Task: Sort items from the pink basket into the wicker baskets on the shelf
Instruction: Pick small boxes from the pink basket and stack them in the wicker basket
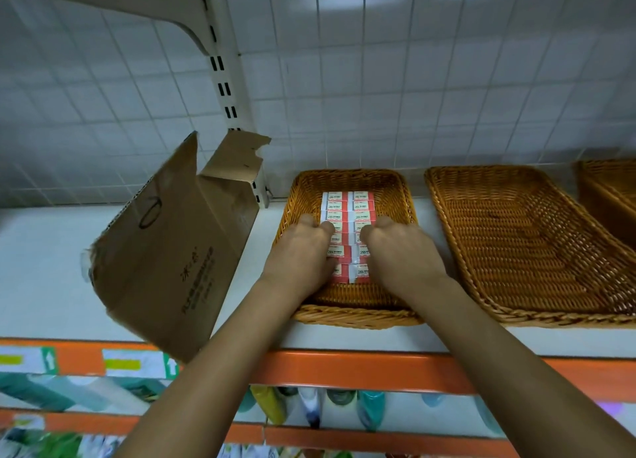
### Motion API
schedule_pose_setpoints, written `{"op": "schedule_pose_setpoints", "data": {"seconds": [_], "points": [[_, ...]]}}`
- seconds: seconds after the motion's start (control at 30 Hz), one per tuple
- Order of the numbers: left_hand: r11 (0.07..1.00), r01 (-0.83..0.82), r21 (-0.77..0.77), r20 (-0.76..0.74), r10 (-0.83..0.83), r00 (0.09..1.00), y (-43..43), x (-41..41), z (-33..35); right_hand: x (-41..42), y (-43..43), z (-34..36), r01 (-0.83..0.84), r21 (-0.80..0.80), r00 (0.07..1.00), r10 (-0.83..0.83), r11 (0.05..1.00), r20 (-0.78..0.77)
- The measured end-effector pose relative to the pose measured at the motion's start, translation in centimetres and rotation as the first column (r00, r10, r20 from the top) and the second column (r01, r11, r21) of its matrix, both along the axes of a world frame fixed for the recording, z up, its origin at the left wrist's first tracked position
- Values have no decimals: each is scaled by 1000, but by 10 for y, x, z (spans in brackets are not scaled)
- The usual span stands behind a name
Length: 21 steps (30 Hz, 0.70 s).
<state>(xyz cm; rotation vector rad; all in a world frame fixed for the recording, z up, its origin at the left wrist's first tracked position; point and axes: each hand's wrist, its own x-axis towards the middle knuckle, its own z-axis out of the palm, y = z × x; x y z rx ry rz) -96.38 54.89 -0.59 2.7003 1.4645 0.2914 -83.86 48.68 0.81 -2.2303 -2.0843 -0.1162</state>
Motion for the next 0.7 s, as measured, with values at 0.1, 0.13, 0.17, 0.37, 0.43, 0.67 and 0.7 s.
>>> {"op": "schedule_pose_setpoints", "data": {"seconds": [0.1, 0.13, 0.17, 0.37, 0.43, 0.67, 0.7], "points": [[1000, -7, -16, -29, 6, 1000, -2, 1, 0, -1, 1, 0, -14, -6, 999, 14, 1000, 31], [1000, -6, -19, -33, 5, 999, -3, 1, 0, -2, 1, 0, -17, -5, 999, 17, 1000, 36], [1000, -6, -20, -29, 6, 1000, -3, 1, 0, -2, 1, 0, -20, -3, 999, 21, 1000, 39], [1000, -4, -17, 10, 4, 1000, -1, 1, -1, -2, 0, 0, -23, -2, 999, 23, 1000, 40], [1000, -1, -12, 6, 1, 1000, -2, 1, -1, -1, 1, 0, -26, -4, 999, 26, 1000, 38], [1000, -6, 9, 15, 6, 1000, -3, 1, 0, -1, -1, 1, -23, -6, 999, 23, 1000, 31], [1000, -8, 13, 17, 8, 1000, -3, 1, 0, -1, -1, 1, -21, -6, 999, 21, 1000, 32]]}}
